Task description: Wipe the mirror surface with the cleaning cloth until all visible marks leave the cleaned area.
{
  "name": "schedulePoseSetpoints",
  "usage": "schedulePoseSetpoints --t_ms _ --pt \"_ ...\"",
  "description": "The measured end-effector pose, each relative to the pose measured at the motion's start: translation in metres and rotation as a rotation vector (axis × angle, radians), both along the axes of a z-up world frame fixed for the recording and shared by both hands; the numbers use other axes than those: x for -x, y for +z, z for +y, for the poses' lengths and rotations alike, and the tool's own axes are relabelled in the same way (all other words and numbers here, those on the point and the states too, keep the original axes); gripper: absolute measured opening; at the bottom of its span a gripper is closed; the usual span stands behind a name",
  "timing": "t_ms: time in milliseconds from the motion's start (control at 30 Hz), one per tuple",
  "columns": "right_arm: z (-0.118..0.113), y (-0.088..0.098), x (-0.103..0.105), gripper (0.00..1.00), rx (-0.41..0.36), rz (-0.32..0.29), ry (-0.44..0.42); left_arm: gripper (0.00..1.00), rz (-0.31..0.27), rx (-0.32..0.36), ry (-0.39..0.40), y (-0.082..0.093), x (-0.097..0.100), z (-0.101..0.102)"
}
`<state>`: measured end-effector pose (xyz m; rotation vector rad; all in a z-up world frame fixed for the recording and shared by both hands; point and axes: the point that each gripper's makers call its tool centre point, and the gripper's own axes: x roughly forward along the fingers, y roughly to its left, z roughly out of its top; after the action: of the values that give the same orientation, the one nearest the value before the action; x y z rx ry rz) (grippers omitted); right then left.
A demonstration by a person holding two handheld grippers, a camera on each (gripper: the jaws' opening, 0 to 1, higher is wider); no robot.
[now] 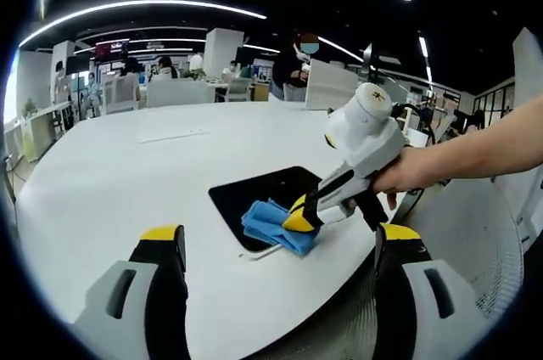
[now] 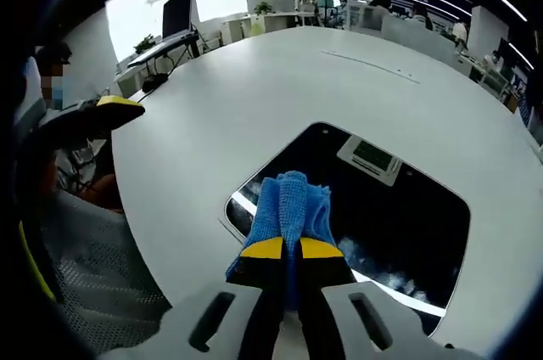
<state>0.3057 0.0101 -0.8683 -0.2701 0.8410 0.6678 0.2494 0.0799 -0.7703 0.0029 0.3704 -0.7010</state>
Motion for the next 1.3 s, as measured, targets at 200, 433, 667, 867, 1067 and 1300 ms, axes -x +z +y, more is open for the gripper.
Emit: schedulePoseSetpoints --t_ms 200,433,667,867,1067,1300 --pt "0.000 0.000 0.000 0.00 0.013 0.018 0.017 0.92 -0.001 0.002 0.021 0.000 -0.002 0.004" --pt "0.000 0.000 0.000 0.00 -0.006 0.010 0.015 0.91 0.004 0.002 0.015 -0.001 -0.002 0.003" --pt "0.001 0.000 0.001 0.00 0.036 -0.045 0.056 0.91 0.012 -0.006 0.017 -0.002 -0.002 0.003" --pt "0.000 0.001 0.002 0.00 0.056 -0.084 0.099 0.92 0.000 -0.015 0.025 -0.002 -0.003 0.005" --pt "-0.006 0.001 0.000 0.00 0.048 -0.071 0.098 0.92 0.002 -0.022 0.015 -0.003 -0.002 0.004" --pt "-0.021 0.001 0.000 0.00 0.042 -0.064 0.084 0.92 0.000 -0.017 0.024 -0.002 -0.003 0.005"
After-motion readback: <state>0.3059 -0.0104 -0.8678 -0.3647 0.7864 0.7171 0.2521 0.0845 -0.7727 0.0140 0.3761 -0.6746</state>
